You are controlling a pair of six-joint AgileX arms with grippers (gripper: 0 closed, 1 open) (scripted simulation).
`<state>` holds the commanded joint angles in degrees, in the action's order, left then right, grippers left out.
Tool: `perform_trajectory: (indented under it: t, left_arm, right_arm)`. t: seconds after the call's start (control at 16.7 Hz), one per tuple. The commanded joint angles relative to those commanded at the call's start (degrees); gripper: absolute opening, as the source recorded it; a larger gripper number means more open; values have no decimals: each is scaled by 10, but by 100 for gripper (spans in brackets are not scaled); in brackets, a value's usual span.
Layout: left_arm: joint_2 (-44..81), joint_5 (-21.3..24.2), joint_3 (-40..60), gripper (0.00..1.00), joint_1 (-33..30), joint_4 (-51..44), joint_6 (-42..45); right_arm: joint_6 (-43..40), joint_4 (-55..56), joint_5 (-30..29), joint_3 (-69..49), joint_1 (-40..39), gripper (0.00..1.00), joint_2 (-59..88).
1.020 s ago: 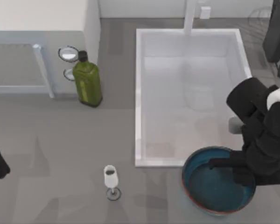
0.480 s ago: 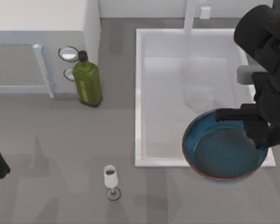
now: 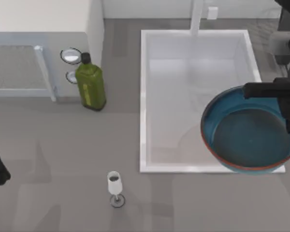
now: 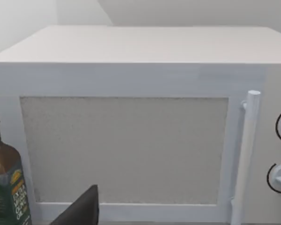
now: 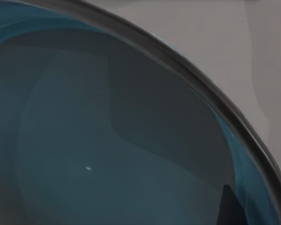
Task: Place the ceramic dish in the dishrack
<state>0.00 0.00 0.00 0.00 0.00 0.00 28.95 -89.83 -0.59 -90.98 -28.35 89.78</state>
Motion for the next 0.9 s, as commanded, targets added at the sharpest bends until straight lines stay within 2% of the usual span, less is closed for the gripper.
perform_trajectory:
  t: [0.24, 0.42, 0.66, 0.9]
  left_arm:
    - [0, 0, 0, 100, 0, 0, 0]
    - [0, 0, 0, 100, 0, 0, 0]
    - [0, 0, 0, 100, 0, 0, 0]
    - [0, 0, 0, 100, 0, 0, 0]
  right_arm:
    - [-2, 8, 4, 3, 4, 0, -1]
    - [-23, 59, 31, 15, 50, 0, -25]
    - [-72, 203, 97, 54, 169, 0, -79]
    - [-138, 412, 180, 116, 324, 0, -150]
